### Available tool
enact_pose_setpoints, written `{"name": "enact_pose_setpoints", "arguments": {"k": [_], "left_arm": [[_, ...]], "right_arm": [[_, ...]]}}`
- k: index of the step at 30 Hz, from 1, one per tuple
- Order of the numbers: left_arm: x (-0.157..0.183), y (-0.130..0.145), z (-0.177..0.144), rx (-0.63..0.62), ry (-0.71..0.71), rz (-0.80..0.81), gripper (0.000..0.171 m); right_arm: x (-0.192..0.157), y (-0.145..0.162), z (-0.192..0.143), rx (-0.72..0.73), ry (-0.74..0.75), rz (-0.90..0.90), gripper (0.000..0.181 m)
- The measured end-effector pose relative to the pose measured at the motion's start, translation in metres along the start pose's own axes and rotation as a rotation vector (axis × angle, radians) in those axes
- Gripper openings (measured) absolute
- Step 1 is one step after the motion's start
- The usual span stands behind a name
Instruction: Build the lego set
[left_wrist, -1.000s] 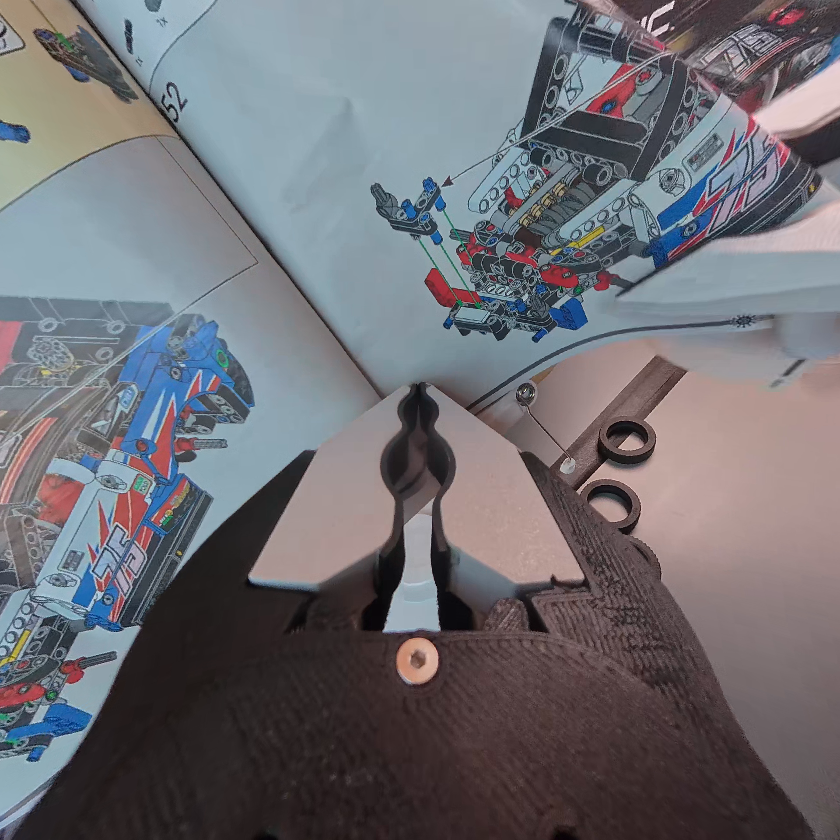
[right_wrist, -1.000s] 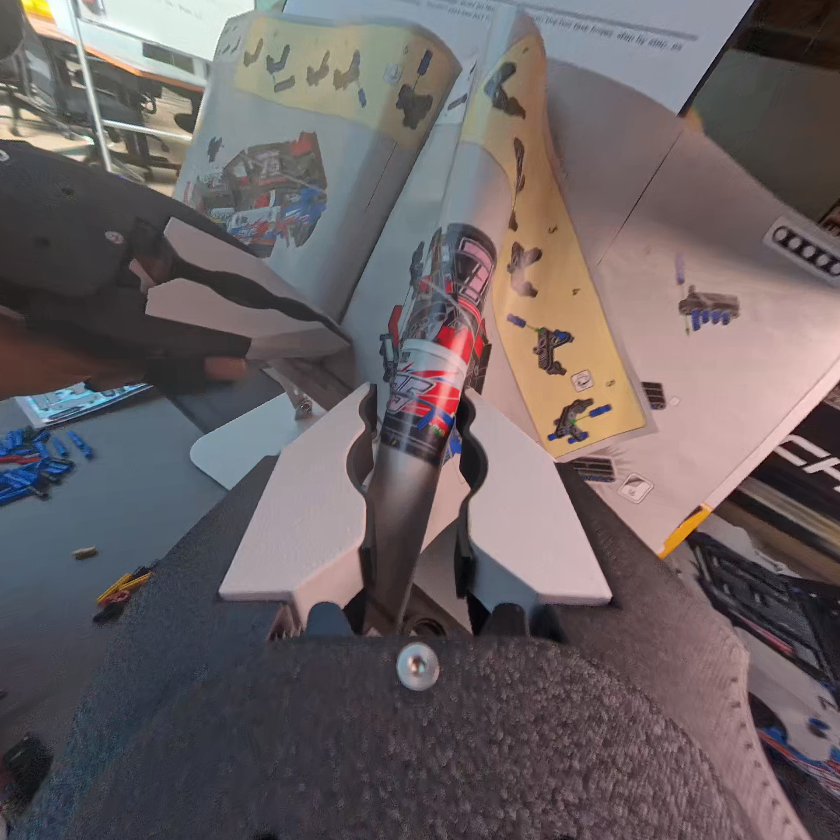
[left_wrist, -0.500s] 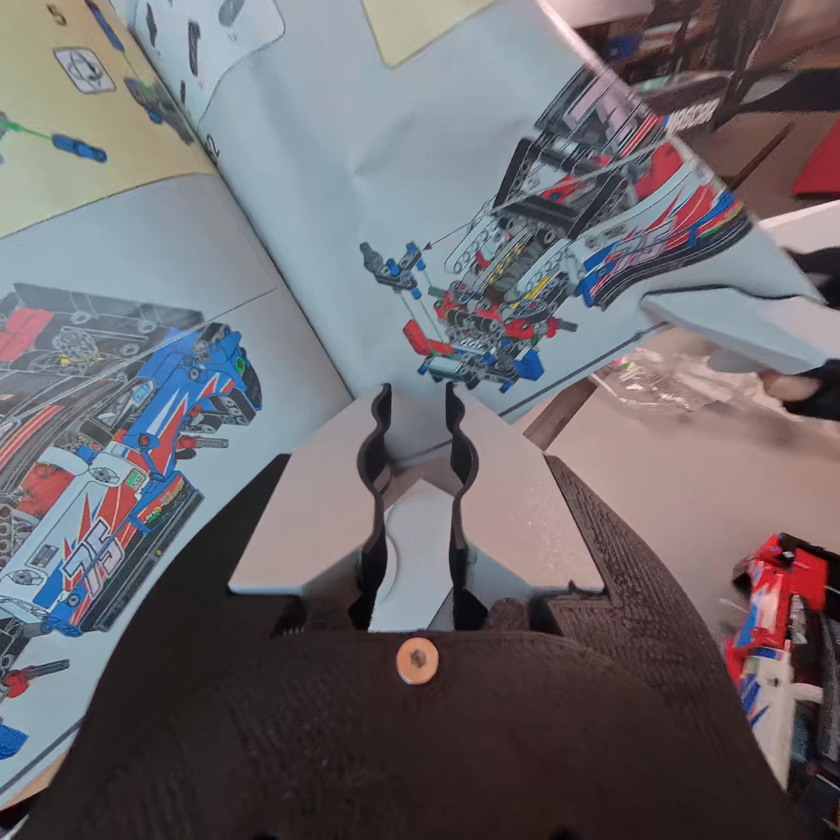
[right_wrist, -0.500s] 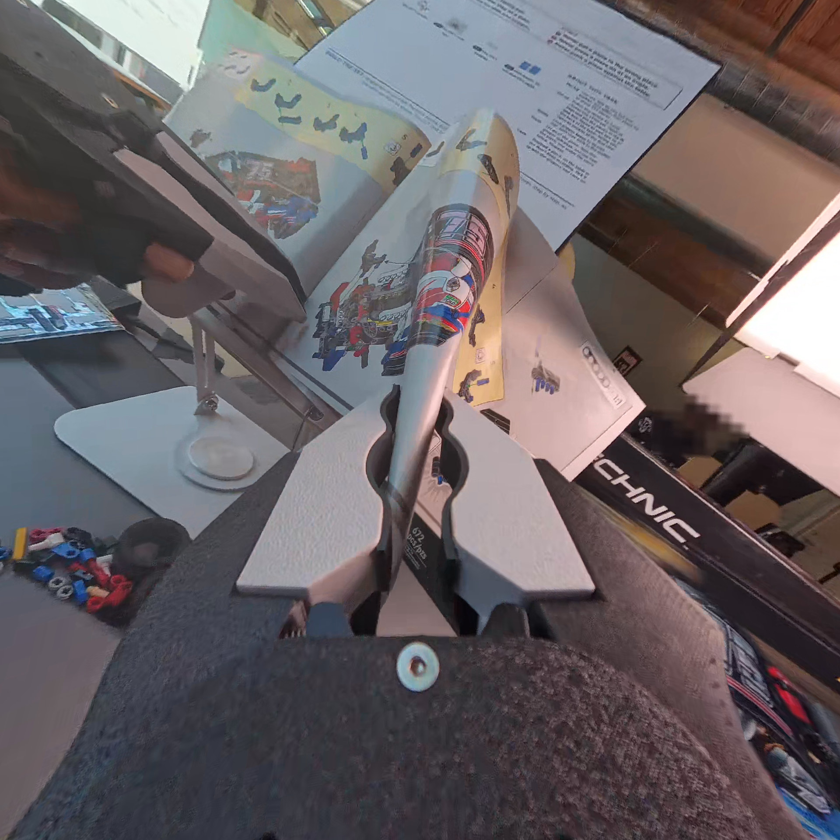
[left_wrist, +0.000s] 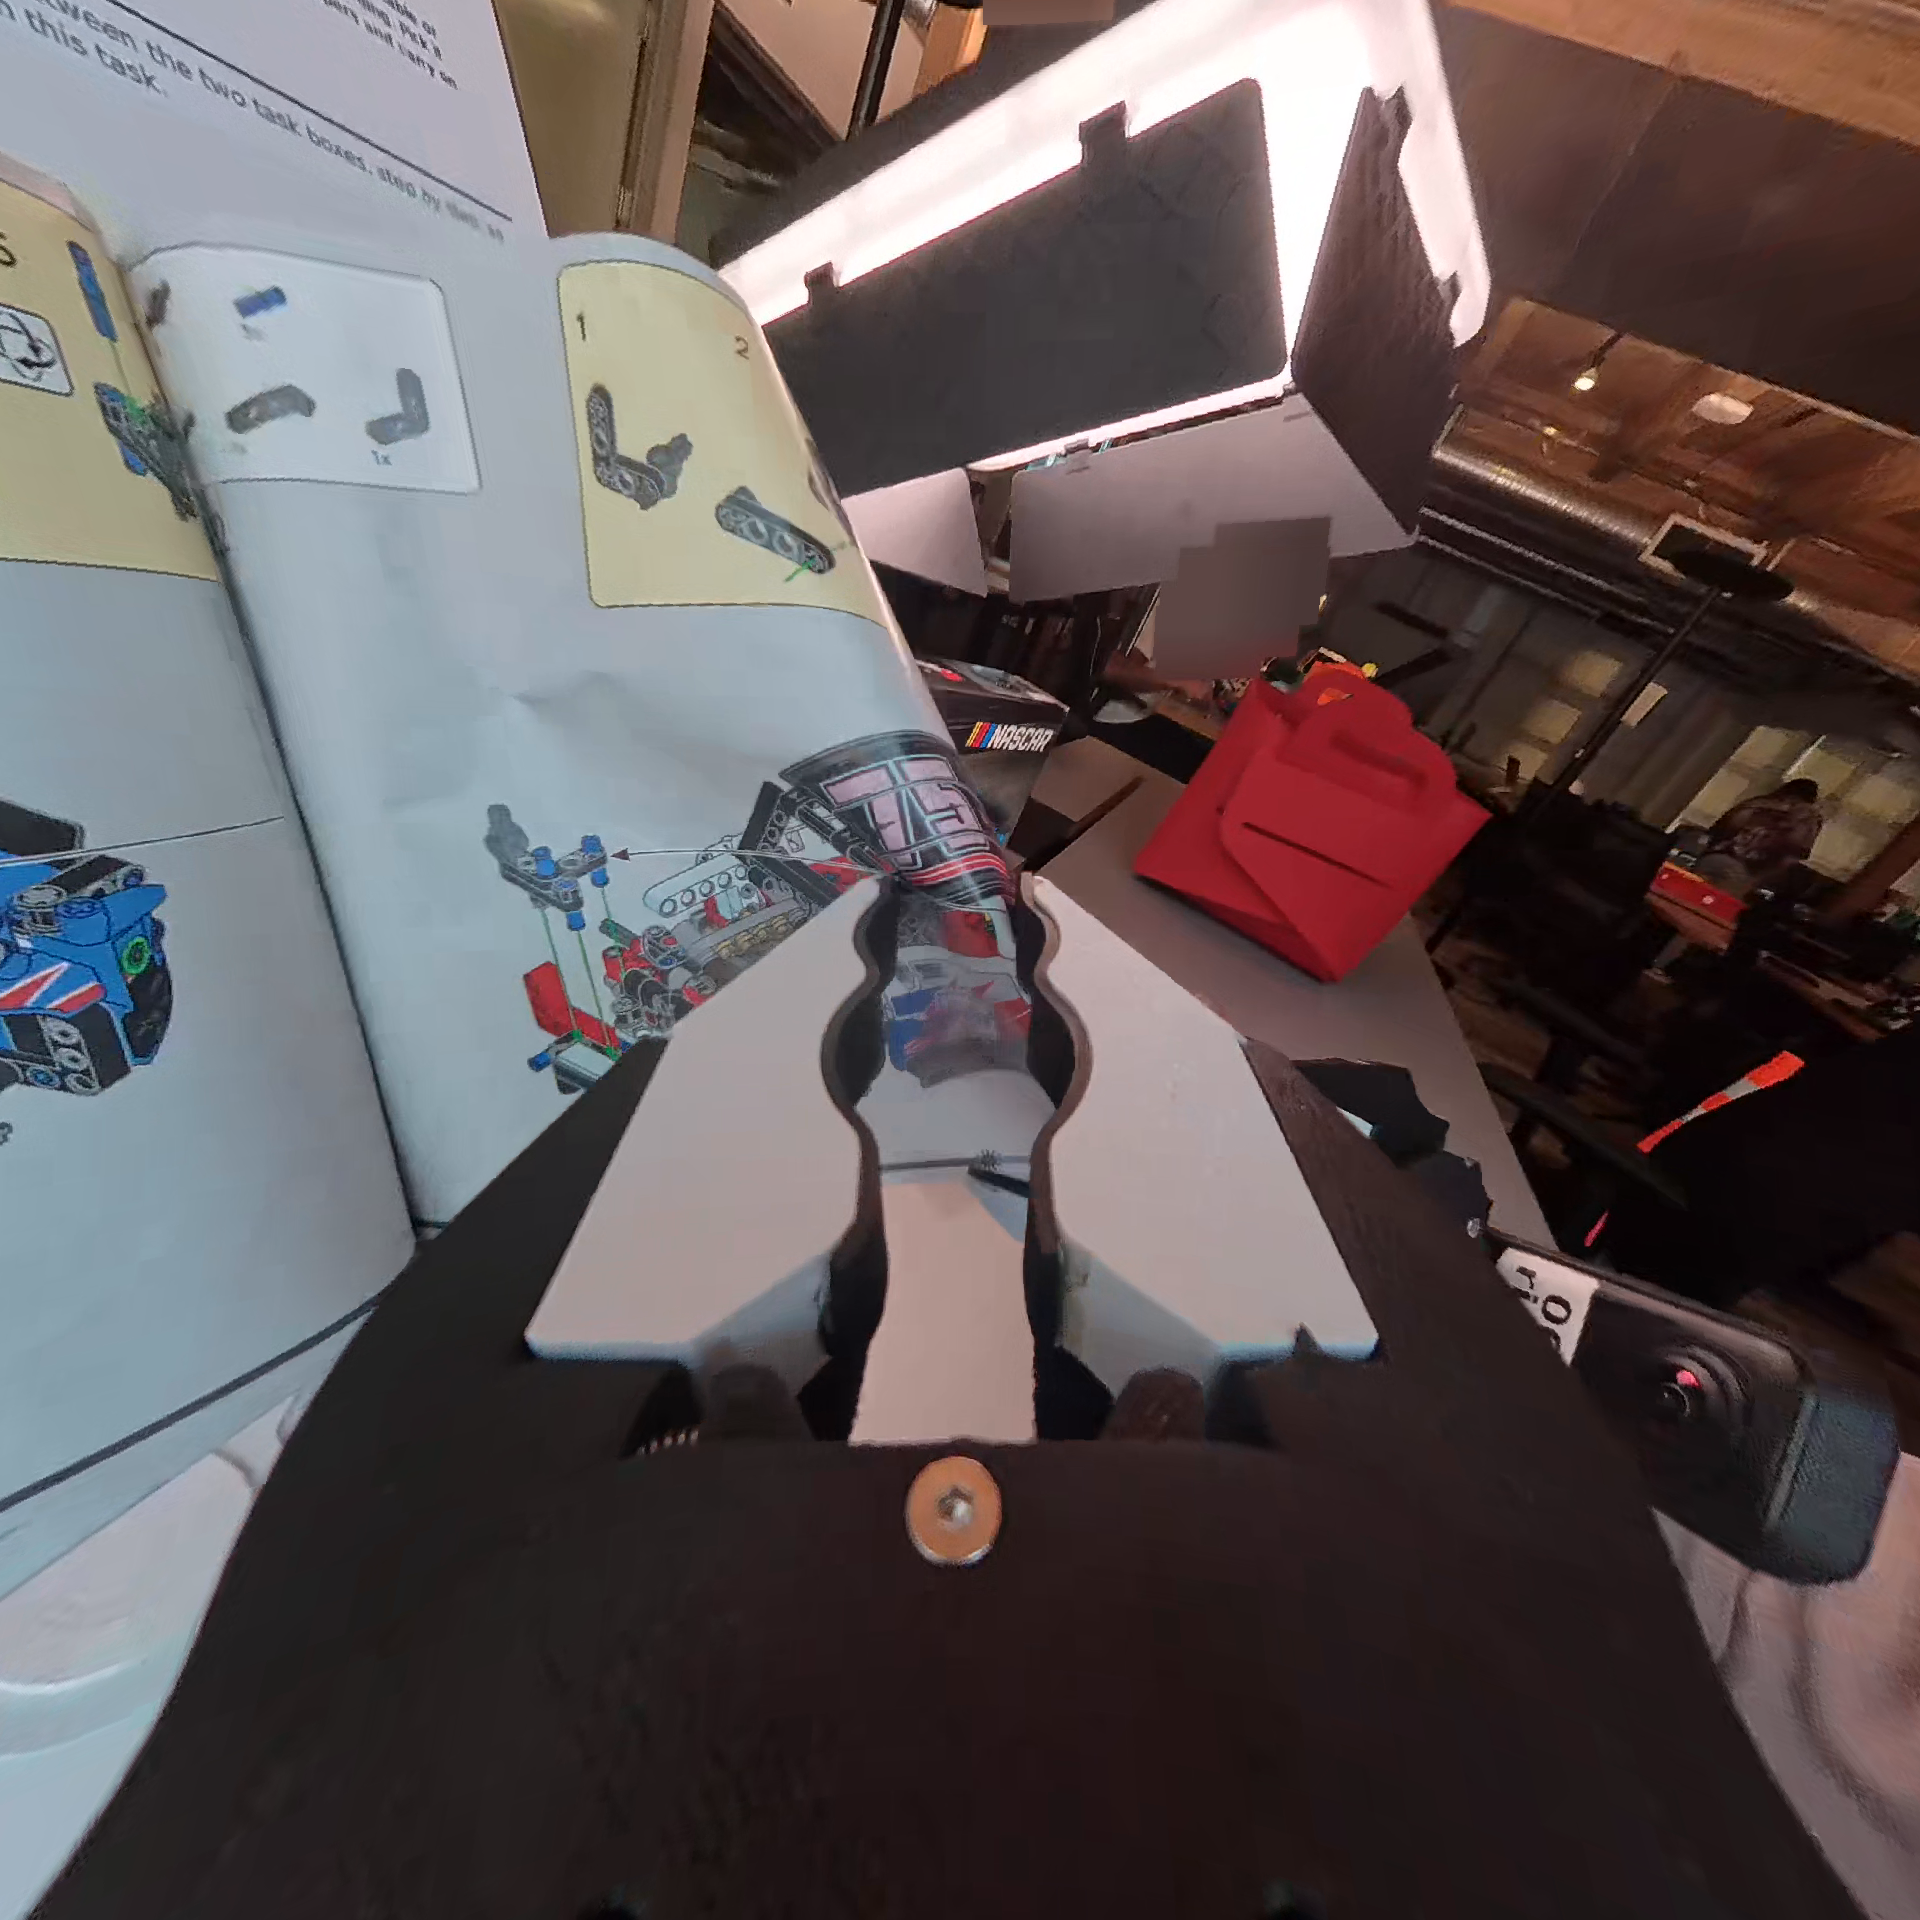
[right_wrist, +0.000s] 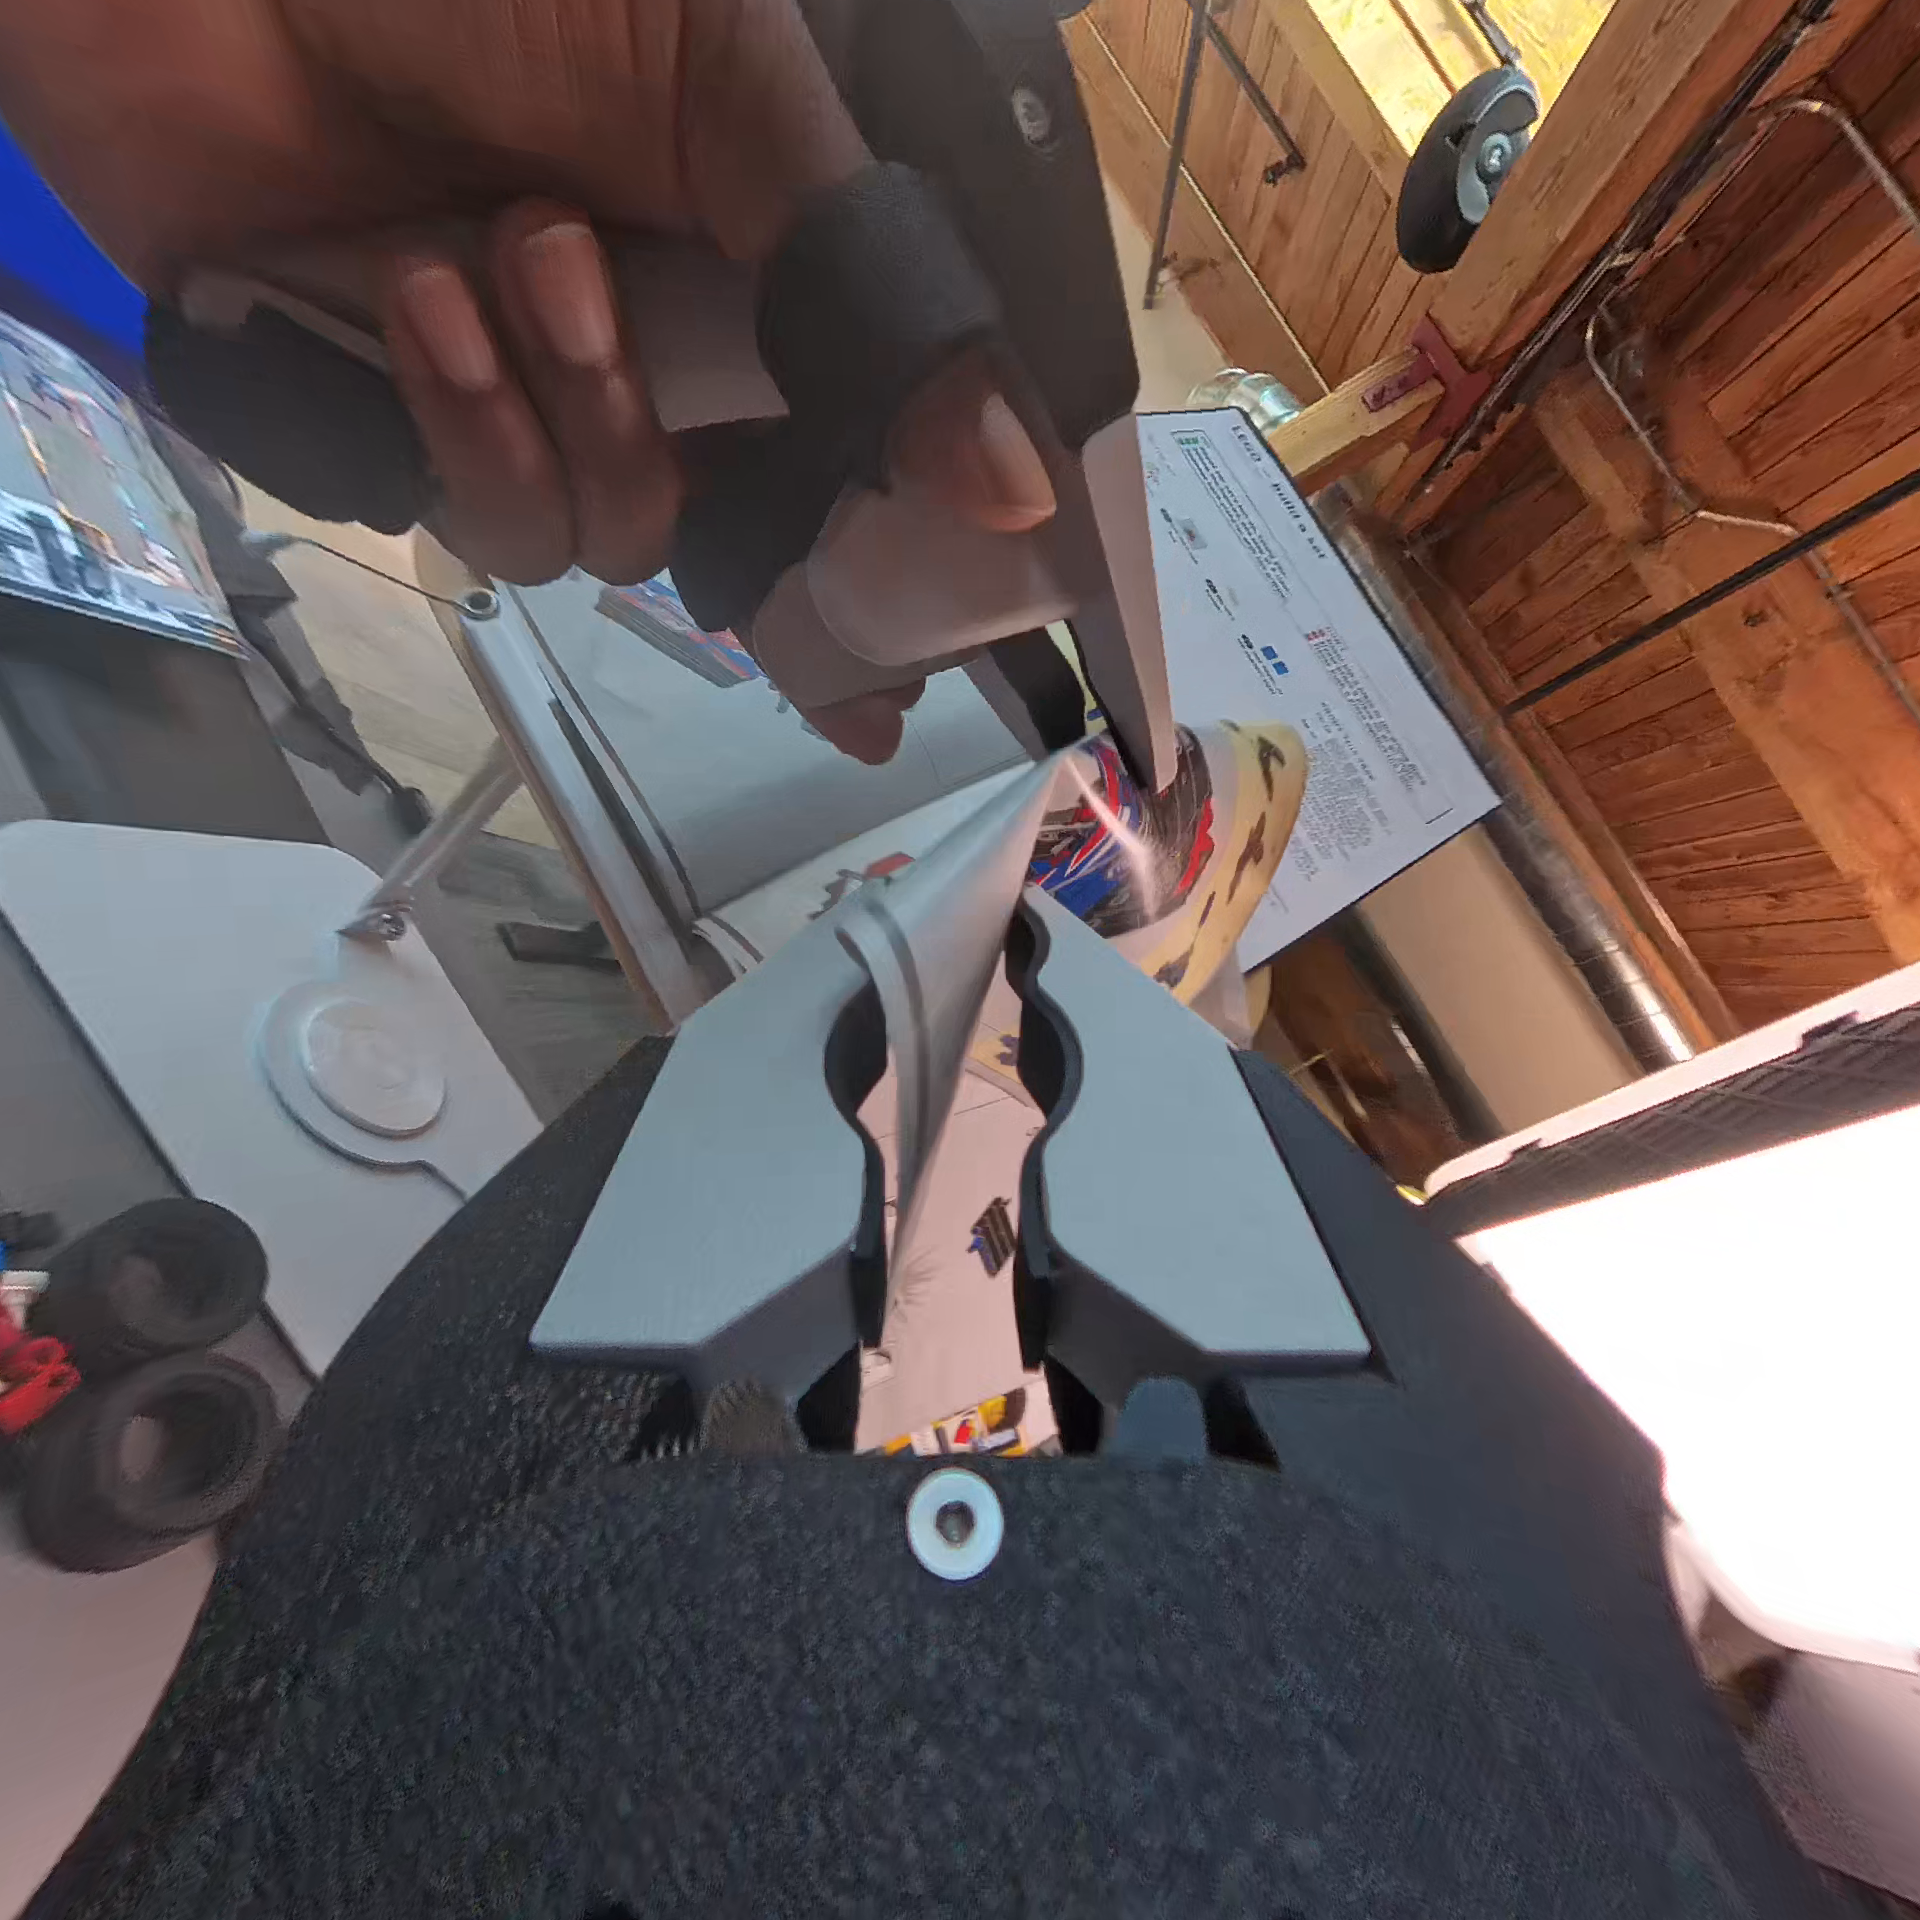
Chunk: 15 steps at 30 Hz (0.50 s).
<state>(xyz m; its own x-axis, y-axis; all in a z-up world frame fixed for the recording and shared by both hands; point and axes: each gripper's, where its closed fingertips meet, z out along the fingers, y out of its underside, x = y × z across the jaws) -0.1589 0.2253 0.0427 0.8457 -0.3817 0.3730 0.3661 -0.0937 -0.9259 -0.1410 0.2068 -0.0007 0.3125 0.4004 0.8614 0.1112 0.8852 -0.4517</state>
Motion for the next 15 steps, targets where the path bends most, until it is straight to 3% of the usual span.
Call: {"name": "enact_pose_setpoints", "arguments": {"k": [3, 8, 10, 13, 15], "left_arm": [[-0.003, -0.001, -0.013, 0.013, 0.027, -0.018, 0.017], [-0.005, -0.009, -0.043, 0.071, 0.091, -0.028, 0.011], [-0.012, -0.011, -0.054, 0.085, 0.102, -0.060, 0.010], [-0.018, -0.013, -0.067, 0.126, 0.139, -0.122, 0.011], [-0.021, -0.012, -0.071, 0.143, 0.157, -0.163, 0.011]], "right_arm": [[-0.001, -0.005, -0.012, 0.060, -0.093, 0.256, 0.039], [0.002, -0.004, -0.029, 0.185, -0.343, 0.865, 0.078], [0.005, 0.001, -0.032, 0.227, -0.432, 1.088, 0.082], [-0.001, 0.017, -0.019, 0.198, -0.472, 1.248, 0.083], [-0.012, 0.009, -0.007, 0.197, -0.556, 1.353, 0.081]]}}
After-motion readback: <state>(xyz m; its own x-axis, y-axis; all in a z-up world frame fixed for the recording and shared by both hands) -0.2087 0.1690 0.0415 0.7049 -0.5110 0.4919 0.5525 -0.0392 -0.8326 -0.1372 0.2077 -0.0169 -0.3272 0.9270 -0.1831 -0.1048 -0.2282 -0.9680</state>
